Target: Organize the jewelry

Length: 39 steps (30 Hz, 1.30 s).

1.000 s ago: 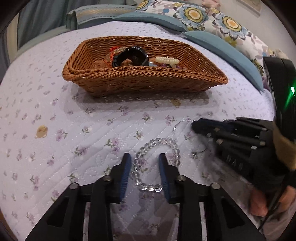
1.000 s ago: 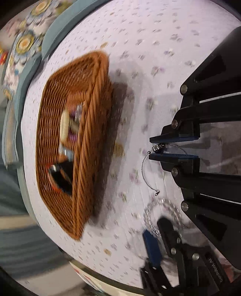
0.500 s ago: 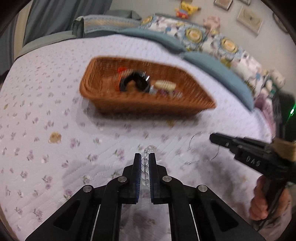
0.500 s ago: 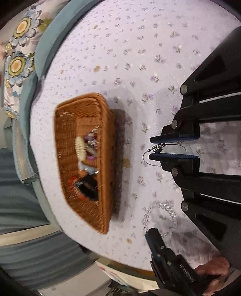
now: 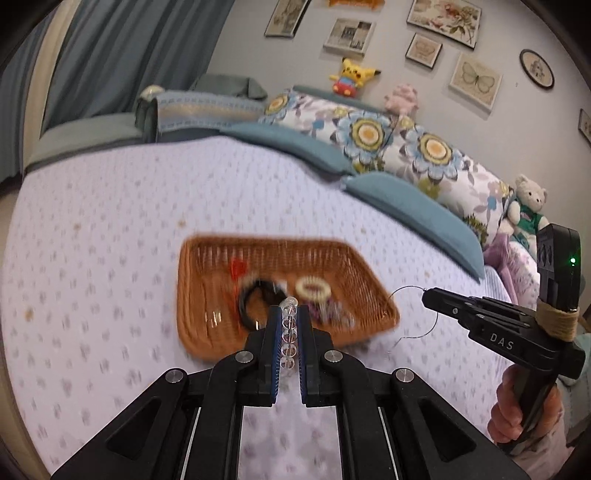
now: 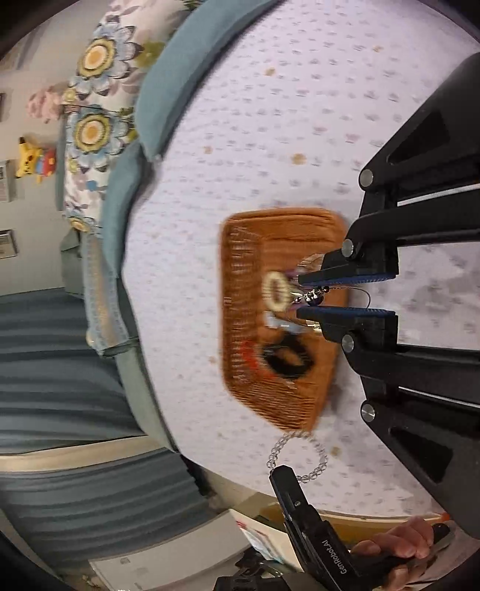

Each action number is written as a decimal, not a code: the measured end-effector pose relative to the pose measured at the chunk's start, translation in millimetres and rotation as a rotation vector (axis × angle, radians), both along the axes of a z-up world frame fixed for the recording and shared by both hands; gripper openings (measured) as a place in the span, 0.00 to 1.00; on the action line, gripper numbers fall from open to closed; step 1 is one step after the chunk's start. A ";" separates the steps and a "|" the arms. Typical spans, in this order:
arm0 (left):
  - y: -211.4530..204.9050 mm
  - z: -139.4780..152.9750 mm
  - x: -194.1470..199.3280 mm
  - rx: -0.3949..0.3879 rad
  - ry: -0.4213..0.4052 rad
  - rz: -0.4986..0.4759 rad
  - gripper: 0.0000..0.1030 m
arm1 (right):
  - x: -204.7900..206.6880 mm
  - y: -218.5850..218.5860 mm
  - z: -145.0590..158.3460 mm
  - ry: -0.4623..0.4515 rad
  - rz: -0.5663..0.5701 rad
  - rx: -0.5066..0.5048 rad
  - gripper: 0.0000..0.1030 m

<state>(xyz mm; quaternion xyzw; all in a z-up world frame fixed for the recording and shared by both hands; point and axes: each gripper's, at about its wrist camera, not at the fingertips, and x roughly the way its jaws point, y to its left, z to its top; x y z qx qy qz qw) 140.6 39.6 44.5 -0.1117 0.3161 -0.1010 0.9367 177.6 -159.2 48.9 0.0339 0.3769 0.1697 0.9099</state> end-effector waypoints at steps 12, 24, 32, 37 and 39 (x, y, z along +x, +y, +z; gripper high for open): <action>18.8 -38.0 110.9 -0.028 0.082 0.008 0.07 | 109.1 24.1 -42.9 0.091 -0.010 -0.014 0.12; 13.2 -80.2 132.5 0.010 0.156 0.008 0.07 | 140.2 27.2 -97.7 0.180 -0.040 -0.048 0.12; 11.7 -74.2 127.0 -0.012 0.174 -0.001 0.26 | 128.9 8.9 -89.3 0.166 -0.068 -0.032 0.42; 9.6 -53.9 103.3 -0.010 0.144 0.001 0.43 | 90.6 -2.5 -64.3 0.128 -0.062 -0.024 0.42; 5.9 -40.8 85.9 0.000 0.119 0.015 0.43 | 67.4 -6.1 -54.2 0.110 -0.060 -0.018 0.42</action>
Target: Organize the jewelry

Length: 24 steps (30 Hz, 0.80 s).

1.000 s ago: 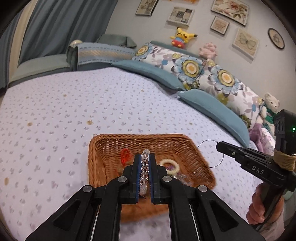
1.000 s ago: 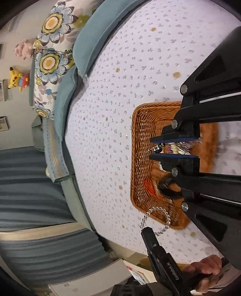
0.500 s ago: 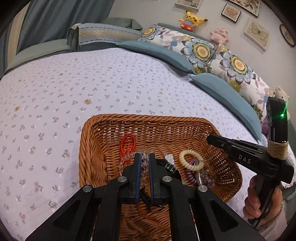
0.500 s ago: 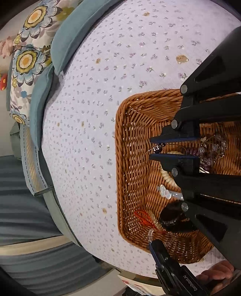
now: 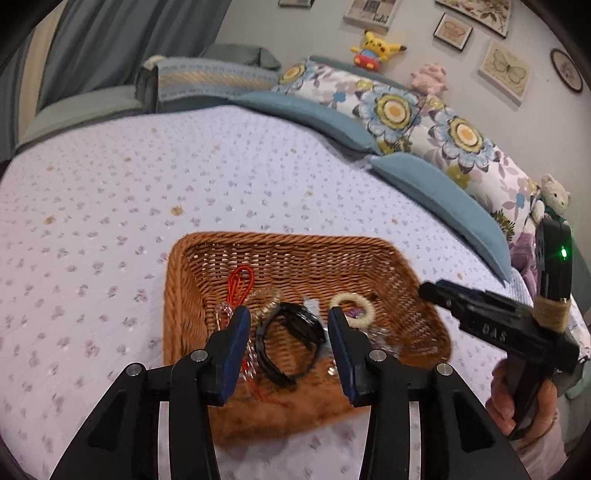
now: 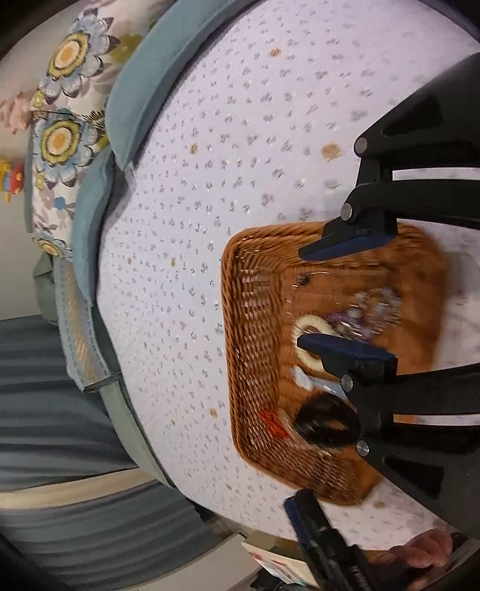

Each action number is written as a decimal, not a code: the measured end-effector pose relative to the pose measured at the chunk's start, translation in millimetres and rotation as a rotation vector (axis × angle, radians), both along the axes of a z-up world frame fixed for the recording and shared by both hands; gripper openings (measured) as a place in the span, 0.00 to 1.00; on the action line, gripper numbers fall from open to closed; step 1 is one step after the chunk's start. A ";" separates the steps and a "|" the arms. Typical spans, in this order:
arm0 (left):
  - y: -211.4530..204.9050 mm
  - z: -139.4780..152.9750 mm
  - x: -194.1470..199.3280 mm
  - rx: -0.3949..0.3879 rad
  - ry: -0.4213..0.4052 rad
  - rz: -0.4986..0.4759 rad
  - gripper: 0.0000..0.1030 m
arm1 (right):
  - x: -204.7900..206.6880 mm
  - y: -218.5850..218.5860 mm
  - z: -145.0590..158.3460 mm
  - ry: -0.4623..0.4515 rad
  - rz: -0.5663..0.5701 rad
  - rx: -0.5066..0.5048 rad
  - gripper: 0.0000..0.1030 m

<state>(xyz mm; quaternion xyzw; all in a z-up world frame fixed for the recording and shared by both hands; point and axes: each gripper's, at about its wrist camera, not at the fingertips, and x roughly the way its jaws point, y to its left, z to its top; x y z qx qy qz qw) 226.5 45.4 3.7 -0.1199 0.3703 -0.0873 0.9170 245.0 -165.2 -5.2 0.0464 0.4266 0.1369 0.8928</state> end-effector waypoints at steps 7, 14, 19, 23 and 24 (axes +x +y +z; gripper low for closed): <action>-22.0 45.7 -88.0 0.047 -0.106 0.059 0.56 | -93.2 -12.1 34.4 -0.083 -0.013 0.035 0.65; -37.8 47.3 -156.4 0.089 -0.149 0.136 0.59 | -155.8 -10.2 54.3 -0.188 -0.035 0.013 0.67; -45.0 40.5 -165.0 0.121 -0.178 0.145 0.59 | -163.7 -8.5 56.6 -0.241 -0.042 -0.025 0.72; -50.0 37.3 -165.4 0.175 -0.209 0.166 0.65 | -156.9 -11.8 44.8 -0.196 -0.027 0.017 0.72; -51.7 34.5 -164.9 0.214 -0.211 0.182 0.69 | -155.4 -11.6 40.9 -0.188 -0.029 0.006 0.72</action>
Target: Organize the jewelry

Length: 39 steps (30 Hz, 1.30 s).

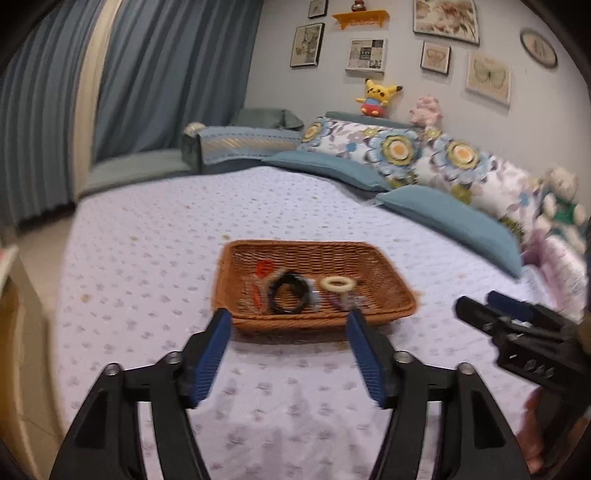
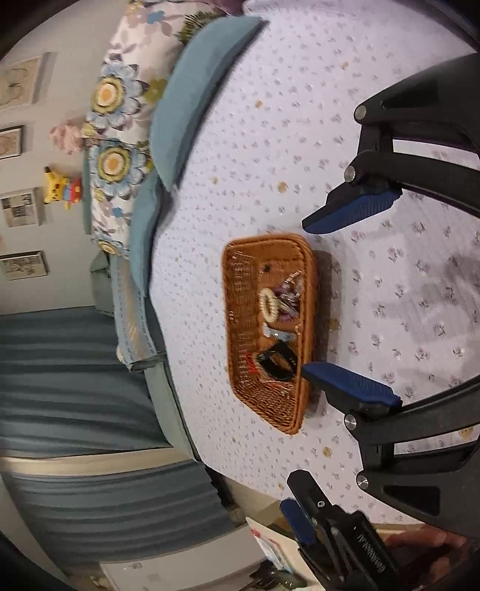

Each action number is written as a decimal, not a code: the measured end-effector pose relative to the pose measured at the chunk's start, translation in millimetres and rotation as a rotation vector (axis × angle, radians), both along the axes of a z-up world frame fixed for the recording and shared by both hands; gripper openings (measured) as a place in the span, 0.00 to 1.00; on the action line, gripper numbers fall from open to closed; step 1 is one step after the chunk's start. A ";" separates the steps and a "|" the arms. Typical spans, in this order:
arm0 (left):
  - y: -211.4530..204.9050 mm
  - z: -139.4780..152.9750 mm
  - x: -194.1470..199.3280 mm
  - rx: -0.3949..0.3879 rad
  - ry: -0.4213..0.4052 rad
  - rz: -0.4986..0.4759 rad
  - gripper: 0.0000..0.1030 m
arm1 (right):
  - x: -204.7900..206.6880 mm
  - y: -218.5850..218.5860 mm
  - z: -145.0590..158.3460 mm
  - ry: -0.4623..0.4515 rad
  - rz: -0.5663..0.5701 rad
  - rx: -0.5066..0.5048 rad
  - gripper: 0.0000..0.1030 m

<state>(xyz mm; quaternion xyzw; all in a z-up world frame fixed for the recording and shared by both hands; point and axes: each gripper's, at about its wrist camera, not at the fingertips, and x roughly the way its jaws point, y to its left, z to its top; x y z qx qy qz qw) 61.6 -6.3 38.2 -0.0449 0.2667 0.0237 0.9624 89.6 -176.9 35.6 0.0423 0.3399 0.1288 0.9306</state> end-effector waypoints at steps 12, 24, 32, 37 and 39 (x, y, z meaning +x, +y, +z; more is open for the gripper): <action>5.9 -15.7 9.3 0.012 0.050 0.046 0.69 | -2.2 10.8 -8.2 -0.030 -0.017 -0.097 0.72; 13.2 -18.0 9.2 -0.028 0.062 0.057 0.69 | 2.9 9.0 -15.0 0.002 -0.037 -0.103 0.72; 15.4 -24.4 12.8 -0.030 0.083 0.063 0.69 | 3.2 9.9 -15.8 0.000 -0.037 -0.106 0.72; 14.9 -22.6 11.8 -0.027 0.075 0.060 0.69 | 2.4 9.7 -15.8 -0.004 -0.037 -0.107 0.73; 14.4 -22.2 11.5 -0.024 0.075 0.059 0.69 | 2.0 10.0 -15.6 -0.007 -0.037 -0.109 0.73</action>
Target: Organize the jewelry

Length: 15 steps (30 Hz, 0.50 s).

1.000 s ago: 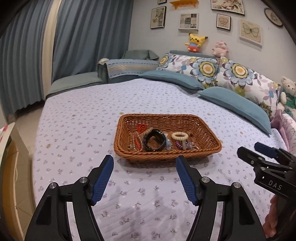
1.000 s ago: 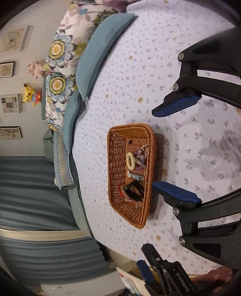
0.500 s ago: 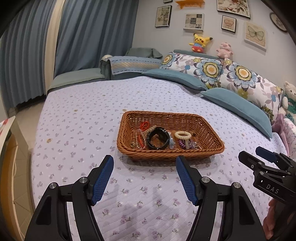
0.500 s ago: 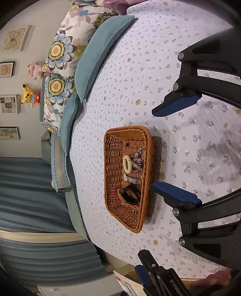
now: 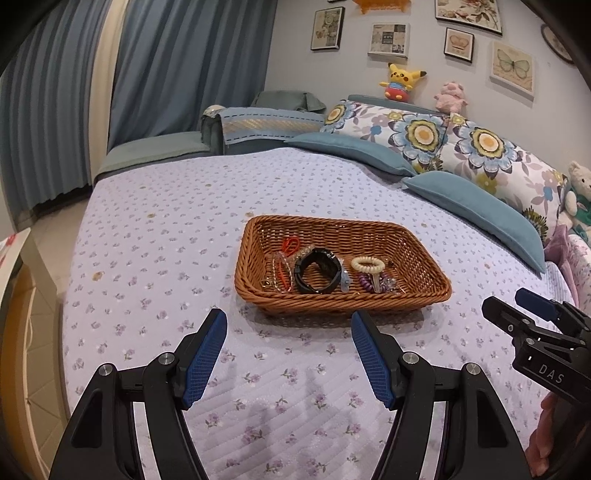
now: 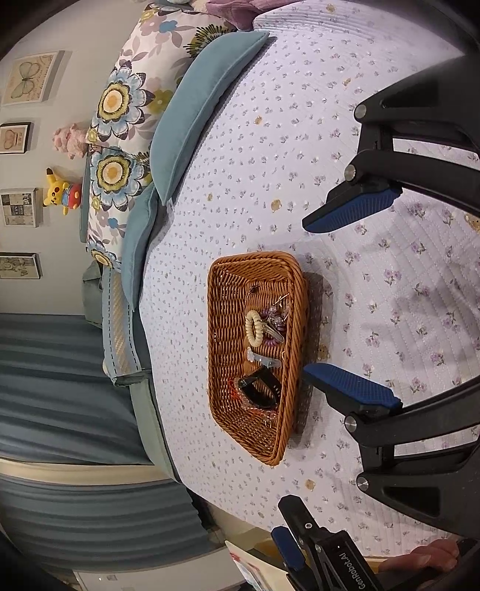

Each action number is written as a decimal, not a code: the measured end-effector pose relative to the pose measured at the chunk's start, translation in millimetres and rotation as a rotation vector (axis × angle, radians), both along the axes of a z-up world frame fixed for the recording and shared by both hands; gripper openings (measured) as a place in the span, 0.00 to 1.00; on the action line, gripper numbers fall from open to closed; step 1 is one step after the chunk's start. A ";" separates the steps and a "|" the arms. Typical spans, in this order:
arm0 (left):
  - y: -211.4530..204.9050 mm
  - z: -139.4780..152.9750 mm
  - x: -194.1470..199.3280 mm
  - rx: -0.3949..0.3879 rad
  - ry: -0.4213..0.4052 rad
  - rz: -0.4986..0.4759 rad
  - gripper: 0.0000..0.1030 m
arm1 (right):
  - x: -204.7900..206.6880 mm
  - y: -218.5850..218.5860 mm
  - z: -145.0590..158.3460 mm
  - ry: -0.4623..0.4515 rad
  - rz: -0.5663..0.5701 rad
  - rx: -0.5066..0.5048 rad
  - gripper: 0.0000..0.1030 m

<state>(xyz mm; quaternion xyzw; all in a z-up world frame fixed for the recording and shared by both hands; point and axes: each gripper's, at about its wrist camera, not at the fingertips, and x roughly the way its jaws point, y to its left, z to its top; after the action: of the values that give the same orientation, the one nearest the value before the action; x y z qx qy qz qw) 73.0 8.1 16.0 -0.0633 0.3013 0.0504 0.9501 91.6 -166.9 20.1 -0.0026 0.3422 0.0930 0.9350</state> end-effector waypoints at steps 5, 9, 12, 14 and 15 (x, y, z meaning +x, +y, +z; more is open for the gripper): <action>-2.2 0.9 -0.8 0.011 -0.003 -0.003 0.69 | -1.2 0.0 2.5 -0.011 -0.006 -0.002 0.82; -2.5 0.6 -1.1 0.016 -0.002 -0.008 0.69 | -1.6 0.7 3.4 -0.013 -0.003 -0.005 0.82; -2.6 0.1 -0.6 0.018 0.002 -0.010 0.69 | -1.7 1.2 3.6 -0.012 -0.001 -0.006 0.82; -2.3 -0.2 -0.6 0.017 0.002 -0.012 0.69 | -1.8 1.8 3.6 -0.012 0.000 -0.005 0.82; -2.3 -0.3 -0.6 0.018 0.002 -0.011 0.69 | -2.0 2.0 3.6 -0.012 -0.001 -0.005 0.82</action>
<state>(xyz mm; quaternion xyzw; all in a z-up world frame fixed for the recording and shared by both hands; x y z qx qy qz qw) 72.4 5.8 15.6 -0.0529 0.3021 0.0479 0.9506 89.6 -164.8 23.7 -0.0055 0.3367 0.0918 0.9371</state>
